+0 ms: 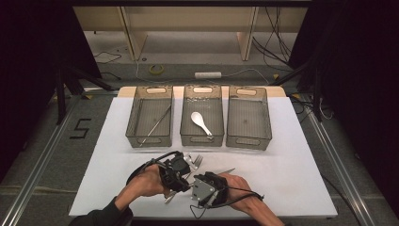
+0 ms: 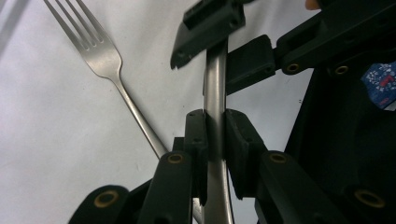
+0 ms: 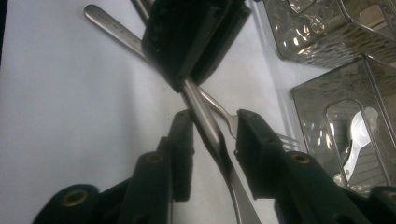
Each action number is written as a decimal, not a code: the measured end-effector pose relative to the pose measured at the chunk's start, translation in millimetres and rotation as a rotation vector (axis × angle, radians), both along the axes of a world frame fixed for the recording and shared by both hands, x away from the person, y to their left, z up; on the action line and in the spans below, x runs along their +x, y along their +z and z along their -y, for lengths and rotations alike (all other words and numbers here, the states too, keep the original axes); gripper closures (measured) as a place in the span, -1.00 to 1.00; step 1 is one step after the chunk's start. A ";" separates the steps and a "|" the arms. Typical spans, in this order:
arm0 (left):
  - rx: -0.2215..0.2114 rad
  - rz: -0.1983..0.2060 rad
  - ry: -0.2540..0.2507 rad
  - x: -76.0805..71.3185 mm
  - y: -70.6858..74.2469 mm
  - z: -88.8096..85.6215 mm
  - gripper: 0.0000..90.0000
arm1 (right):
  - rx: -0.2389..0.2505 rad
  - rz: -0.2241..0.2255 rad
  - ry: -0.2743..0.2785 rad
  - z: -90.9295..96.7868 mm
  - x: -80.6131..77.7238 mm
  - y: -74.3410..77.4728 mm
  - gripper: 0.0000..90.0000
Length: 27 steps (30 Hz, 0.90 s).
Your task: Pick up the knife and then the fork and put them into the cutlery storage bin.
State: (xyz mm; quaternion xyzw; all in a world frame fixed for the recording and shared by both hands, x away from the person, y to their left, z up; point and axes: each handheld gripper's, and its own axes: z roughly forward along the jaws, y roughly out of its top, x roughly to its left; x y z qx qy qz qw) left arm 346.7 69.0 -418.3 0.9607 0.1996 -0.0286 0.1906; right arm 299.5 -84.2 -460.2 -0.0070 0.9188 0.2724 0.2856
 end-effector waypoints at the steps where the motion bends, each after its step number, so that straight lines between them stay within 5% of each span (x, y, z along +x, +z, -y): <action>1: -0.001 -0.002 -0.001 0.3 0.2 -0.3 0.75 | -0.006 0.015 0.013 -0.2 -0.1 -0.1 0.61; 6: -0.010 0.000 -0.011 -0.6 1.9 -0.1 0.75 | -0.060 0.066 0.067 -0.4 -3.9 -0.3 0.74; 14: -0.064 -0.012 0.005 1.7 3.5 -0.6 0.71 | -0.128 0.065 0.127 2.3 -3.7 -1.6 0.86; 22: -0.198 0.084 0.120 7.5 21.3 -16.1 0.10 | -0.145 0.041 0.056 20.9 9.2 3.2 0.86; 27: -0.267 0.146 0.203 9.4 27.8 -26.7 -0.23 | -0.076 0.008 -0.061 37.3 22.3 8.0 0.86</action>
